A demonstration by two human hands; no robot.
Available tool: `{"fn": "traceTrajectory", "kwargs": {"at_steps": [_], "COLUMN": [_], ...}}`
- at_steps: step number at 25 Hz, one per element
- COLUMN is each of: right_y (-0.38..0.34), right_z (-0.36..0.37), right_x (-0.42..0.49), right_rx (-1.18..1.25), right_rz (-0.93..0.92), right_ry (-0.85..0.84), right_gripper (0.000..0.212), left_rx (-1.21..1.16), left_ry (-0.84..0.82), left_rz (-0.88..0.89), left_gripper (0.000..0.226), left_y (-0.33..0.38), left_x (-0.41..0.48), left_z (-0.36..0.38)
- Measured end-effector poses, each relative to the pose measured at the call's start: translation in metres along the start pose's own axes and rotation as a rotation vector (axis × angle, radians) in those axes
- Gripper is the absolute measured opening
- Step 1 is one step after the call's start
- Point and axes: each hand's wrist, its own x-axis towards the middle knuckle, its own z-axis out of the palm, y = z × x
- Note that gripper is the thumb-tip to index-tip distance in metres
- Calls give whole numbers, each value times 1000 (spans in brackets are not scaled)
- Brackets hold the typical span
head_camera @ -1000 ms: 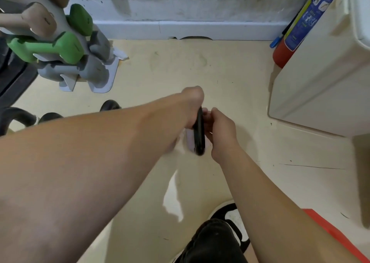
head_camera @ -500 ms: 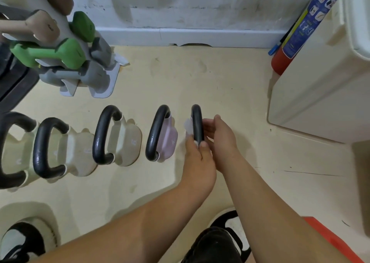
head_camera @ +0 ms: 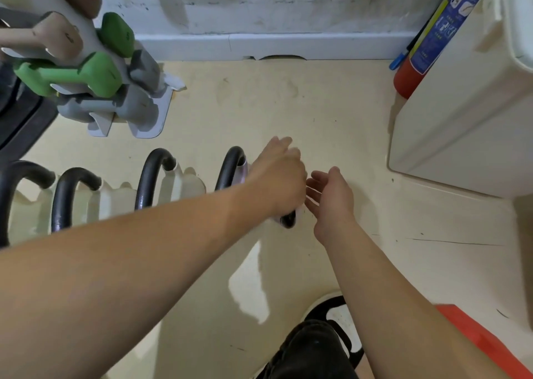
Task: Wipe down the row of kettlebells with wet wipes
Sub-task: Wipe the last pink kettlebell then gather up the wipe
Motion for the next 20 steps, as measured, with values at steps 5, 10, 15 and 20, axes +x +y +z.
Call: {"fn": "traceTrajectory", "kwargs": {"at_steps": [5, 10, 15, 20], "right_y": [3, 9, 9, 9], "right_z": [-11, -8, -2, -2], "right_x": [-2, -6, -6, -5], "right_rx": [-56, -105, -95, -183], "right_rz": [43, 43, 50, 47], "right_ry": [-2, -32, -52, -92], "right_gripper": [34, 25, 19, 22], "left_rx": [252, -281, -1198, -1621], "left_ry": [306, 550, 677, 397], "left_rz": [344, 541, -517, -685], "left_gripper": [28, 42, 33, 31], "left_y": [24, 4, -15, 61], "left_x": [-67, -91, -59, -43], "left_z": [85, 92, 30, 53]}}
